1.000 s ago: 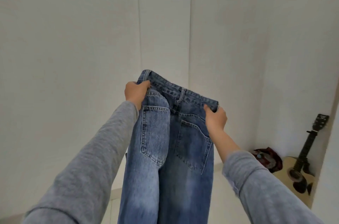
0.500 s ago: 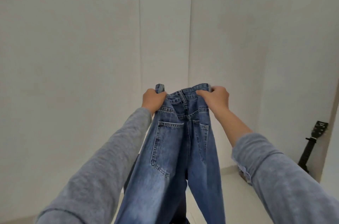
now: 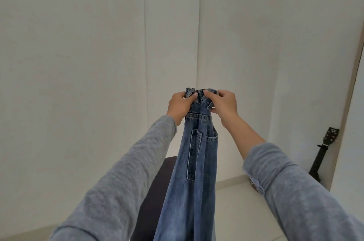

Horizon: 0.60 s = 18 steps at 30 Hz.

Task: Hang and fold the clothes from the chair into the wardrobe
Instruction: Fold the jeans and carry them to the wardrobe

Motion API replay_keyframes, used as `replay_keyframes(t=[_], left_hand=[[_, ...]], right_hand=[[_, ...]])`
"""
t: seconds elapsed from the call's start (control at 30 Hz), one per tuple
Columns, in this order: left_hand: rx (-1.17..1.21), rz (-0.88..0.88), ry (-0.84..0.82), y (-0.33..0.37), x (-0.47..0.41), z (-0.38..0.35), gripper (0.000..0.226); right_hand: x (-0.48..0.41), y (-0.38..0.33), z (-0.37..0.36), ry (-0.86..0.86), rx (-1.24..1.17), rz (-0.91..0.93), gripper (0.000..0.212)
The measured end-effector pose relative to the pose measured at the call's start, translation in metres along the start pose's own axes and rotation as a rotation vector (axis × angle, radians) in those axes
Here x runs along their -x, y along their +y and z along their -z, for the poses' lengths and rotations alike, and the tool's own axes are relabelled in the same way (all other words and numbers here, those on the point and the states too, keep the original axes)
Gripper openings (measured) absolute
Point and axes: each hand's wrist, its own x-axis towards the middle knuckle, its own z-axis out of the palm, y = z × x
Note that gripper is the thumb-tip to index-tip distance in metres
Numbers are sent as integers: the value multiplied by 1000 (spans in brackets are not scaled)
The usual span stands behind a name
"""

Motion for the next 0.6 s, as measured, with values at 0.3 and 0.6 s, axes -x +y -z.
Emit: replay_keyframes(t=[0.3,0.6], left_hand=[[261,36,-14,4,15,5,28],[278,2,-225,7,33,12,31]], right_hand=[[18,-10,0,-338,-283,-75,25],[19,-8,10,-281,-131,-46,7]])
